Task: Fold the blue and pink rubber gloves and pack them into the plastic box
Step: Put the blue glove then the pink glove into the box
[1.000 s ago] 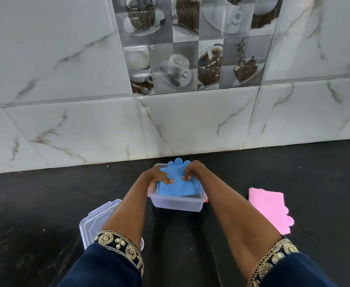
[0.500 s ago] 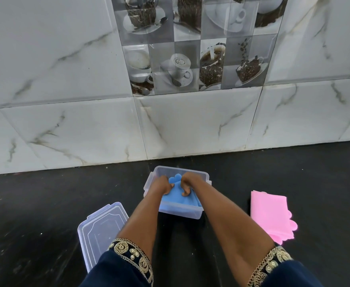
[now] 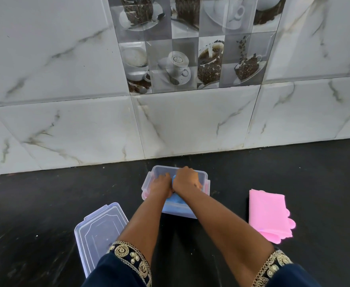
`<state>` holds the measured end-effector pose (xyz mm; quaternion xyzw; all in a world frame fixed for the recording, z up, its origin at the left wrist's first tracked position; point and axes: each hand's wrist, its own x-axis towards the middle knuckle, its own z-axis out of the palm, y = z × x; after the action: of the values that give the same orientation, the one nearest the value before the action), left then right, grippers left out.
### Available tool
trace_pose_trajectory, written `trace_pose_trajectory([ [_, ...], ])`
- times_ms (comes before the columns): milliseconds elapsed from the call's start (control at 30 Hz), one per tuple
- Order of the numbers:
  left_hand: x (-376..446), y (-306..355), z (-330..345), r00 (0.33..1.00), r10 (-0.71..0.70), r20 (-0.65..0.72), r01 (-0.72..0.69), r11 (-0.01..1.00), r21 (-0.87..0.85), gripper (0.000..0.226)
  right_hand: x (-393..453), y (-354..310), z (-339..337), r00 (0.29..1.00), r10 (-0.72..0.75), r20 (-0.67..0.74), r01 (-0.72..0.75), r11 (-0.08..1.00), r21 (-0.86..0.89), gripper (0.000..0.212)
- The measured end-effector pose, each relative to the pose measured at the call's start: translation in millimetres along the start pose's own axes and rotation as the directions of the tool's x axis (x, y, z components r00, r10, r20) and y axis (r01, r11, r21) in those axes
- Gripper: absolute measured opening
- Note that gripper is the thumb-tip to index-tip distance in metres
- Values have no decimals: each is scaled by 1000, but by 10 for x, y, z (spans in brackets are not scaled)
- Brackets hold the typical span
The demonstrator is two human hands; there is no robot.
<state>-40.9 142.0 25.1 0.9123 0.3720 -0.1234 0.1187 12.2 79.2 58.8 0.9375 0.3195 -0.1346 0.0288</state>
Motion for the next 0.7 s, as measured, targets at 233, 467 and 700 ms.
trace_pose_trajectory([
  [233, -75, -25, -57, 955, 113, -274, -106, 994, 40, 37, 7, -226, -70, 967, -191, -170, 138, 950, -280, 24],
  [467, -86, -140, 1, 956, 224, -187, -247, 963, -106, 36, 78, 20, 119, 967, -218, -134, 204, 973, -105, 28],
  [700, -15, -155, 5, 953, 301, -41, -304, 948, -95, 38, 92, 175, 260, 965, -223, -139, 218, 975, -52, 27],
])
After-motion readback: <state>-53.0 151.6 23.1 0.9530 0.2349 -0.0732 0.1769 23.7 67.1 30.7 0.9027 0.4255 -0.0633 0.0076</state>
